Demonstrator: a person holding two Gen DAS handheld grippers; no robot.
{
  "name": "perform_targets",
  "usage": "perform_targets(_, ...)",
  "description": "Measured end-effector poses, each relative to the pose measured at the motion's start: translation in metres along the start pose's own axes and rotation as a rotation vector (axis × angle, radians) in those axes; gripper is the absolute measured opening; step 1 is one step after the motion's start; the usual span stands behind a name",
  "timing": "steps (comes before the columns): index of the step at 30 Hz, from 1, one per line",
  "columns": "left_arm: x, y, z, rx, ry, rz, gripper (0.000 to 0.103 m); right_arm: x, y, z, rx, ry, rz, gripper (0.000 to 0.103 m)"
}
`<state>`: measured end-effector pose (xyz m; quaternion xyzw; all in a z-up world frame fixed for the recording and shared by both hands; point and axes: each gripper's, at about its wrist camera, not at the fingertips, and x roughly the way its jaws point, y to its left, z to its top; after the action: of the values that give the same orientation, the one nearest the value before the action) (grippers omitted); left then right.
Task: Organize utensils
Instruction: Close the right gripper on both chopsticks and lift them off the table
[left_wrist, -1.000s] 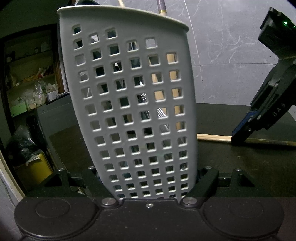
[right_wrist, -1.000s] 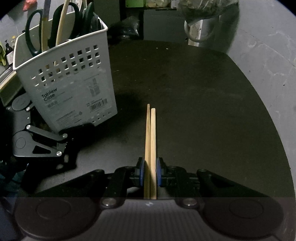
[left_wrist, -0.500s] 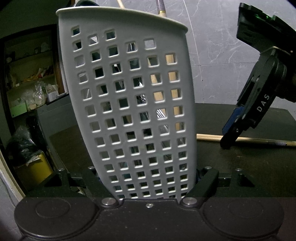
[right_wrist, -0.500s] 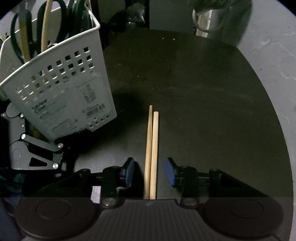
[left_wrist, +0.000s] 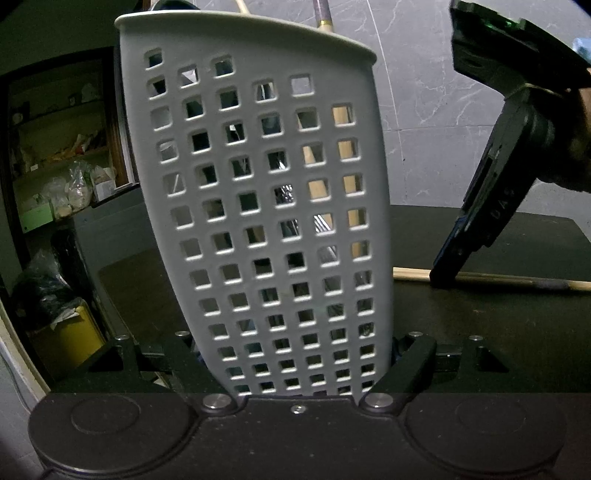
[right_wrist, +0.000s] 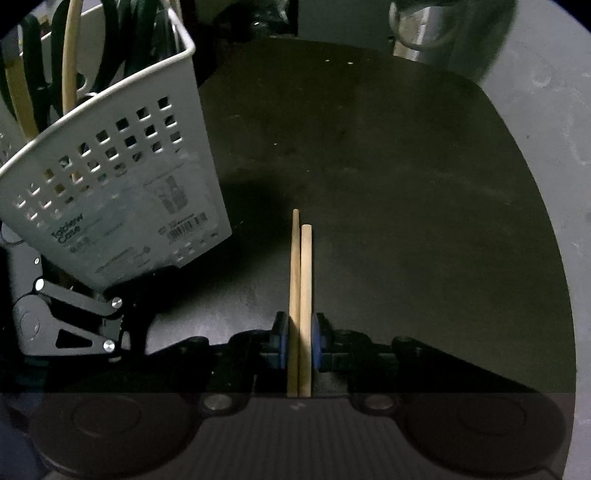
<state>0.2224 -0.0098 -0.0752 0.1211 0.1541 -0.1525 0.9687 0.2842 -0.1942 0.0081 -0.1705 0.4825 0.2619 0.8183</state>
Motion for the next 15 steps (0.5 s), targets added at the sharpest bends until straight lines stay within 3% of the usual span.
perform_targets(5, 0.002, 0.0, -0.002, -0.001, -0.002, 0.001, 0.081, -0.007, -0.001, -0.014, 0.017, -0.085, 0.014, 0.012)
perform_targets(7, 0.002, 0.0, -0.002, -0.001, -0.001, 0.002, 0.081, -0.013, -0.007, -0.02, 0.052, -0.145, 0.033, 0.0)
perform_targets(9, 0.002, 0.0, -0.002, 0.001, 0.0, 0.003, 0.081, -0.014, -0.017, -0.023, 0.087, -0.186, 0.046, 0.0)
perform_targets(15, 0.003, -0.002, -0.002, 0.005, 0.003, 0.007, 0.081, -0.005, -0.032, -0.029, 0.139, -0.163, 0.091, 0.006)
